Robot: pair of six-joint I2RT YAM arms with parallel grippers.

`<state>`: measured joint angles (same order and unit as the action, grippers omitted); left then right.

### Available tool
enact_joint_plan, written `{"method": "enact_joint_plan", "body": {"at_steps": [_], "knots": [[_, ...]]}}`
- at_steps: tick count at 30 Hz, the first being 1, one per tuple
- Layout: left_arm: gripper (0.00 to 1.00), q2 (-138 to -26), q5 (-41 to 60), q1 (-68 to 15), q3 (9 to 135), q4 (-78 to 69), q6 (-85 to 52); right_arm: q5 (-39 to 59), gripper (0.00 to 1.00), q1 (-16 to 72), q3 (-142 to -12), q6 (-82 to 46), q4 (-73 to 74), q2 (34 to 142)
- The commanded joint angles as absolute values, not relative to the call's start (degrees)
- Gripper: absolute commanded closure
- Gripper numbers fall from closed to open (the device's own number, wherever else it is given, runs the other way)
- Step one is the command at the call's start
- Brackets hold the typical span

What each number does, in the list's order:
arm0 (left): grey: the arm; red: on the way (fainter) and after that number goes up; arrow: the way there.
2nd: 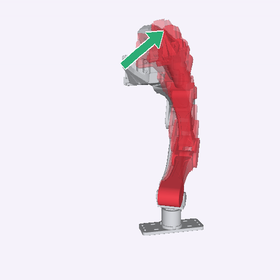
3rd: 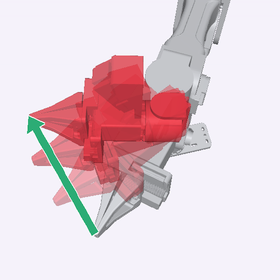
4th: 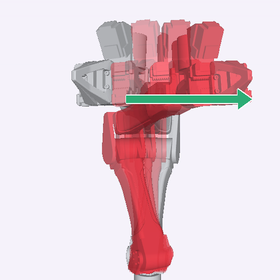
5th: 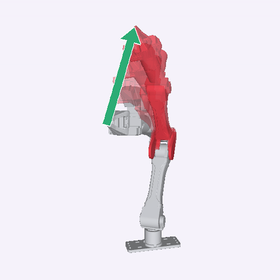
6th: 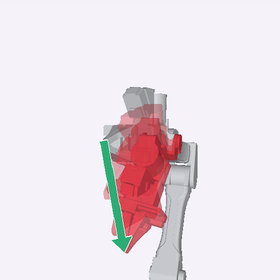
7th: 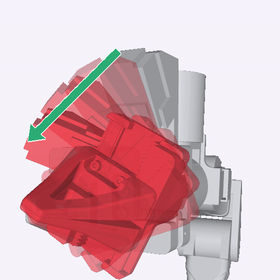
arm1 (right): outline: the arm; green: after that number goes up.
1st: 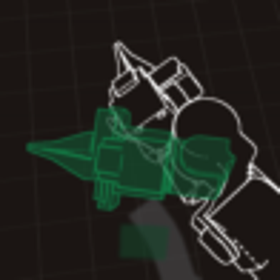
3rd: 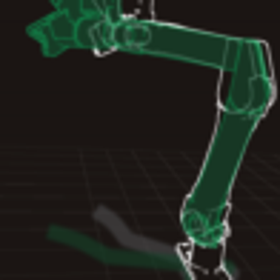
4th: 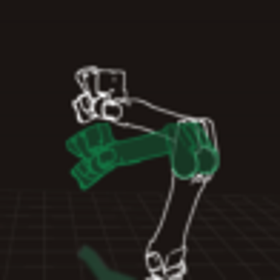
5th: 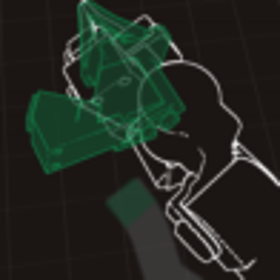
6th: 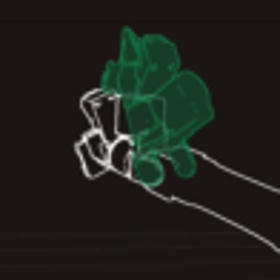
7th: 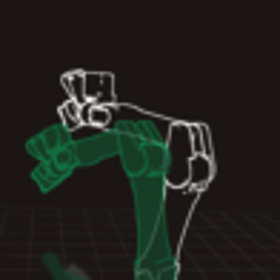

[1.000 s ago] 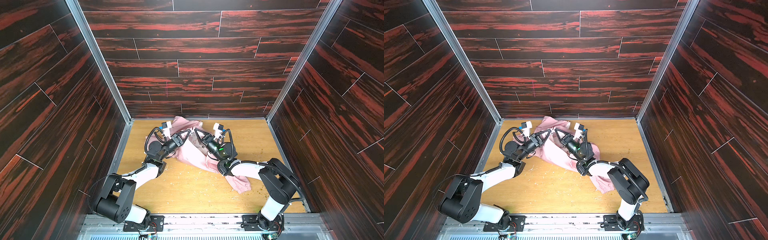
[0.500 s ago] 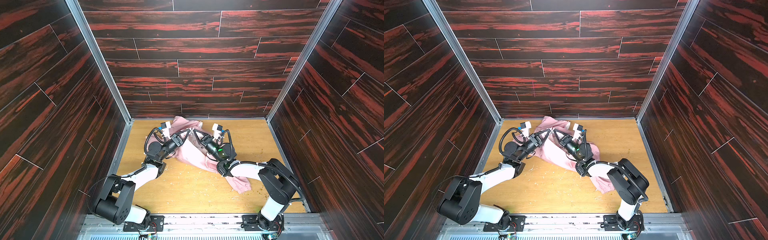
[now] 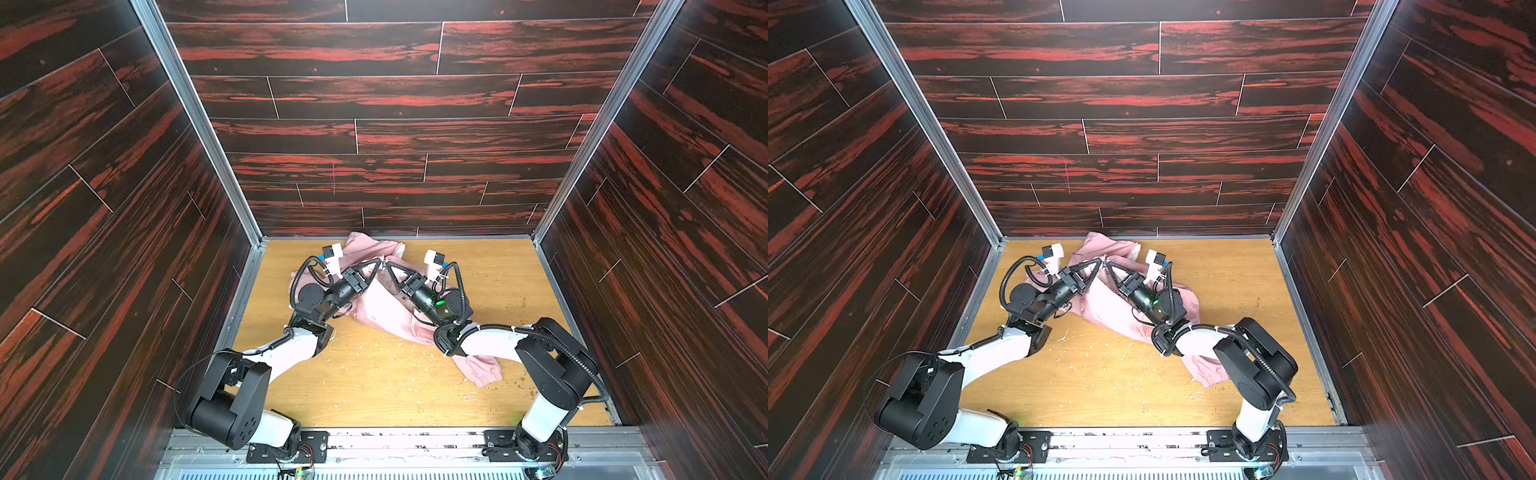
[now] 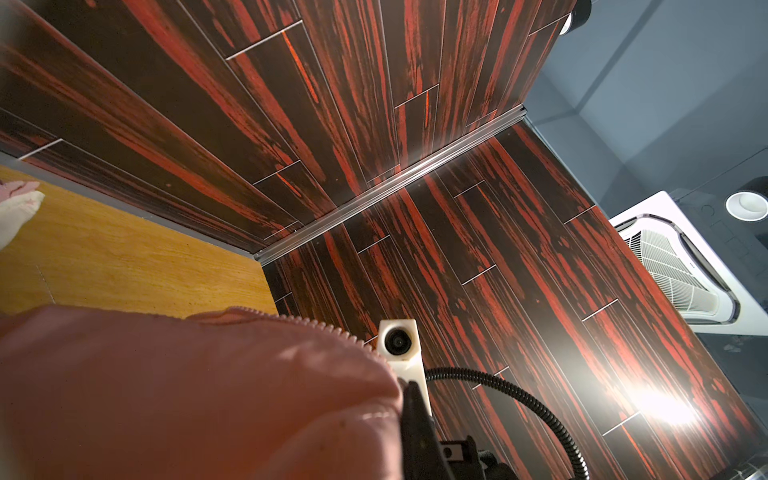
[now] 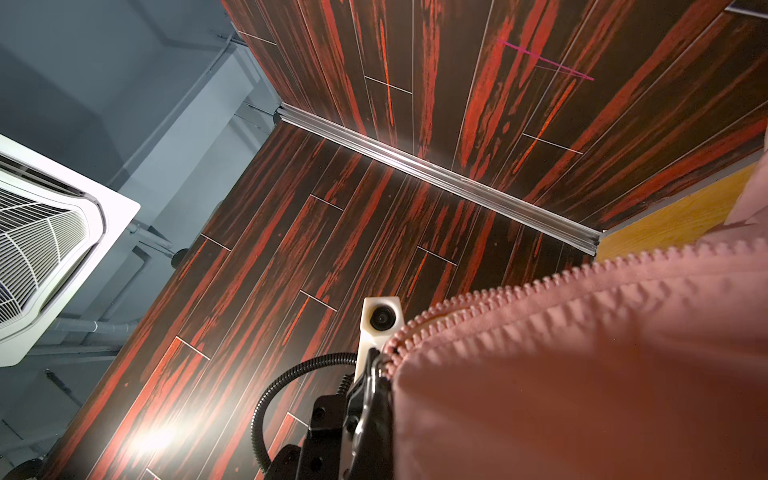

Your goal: Zip up the jacket

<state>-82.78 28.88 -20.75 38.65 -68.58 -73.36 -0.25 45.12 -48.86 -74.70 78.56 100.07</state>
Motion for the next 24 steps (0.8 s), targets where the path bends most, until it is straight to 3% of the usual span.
{"method": "enact_joint_plan", "body": {"at_steps": [1,24], "knots": [[1.00,-81.8,25.1,-20.4,39.5,-72.0,-74.4,2.5,1.00,46.5,-47.6,-74.2,81.3,100.5],[1.00,-83.4,22.5,-18.8,39.1,-70.7,-77.3,6.5,1.00,49.5,-47.3,-73.1,81.8,101.7]]}}
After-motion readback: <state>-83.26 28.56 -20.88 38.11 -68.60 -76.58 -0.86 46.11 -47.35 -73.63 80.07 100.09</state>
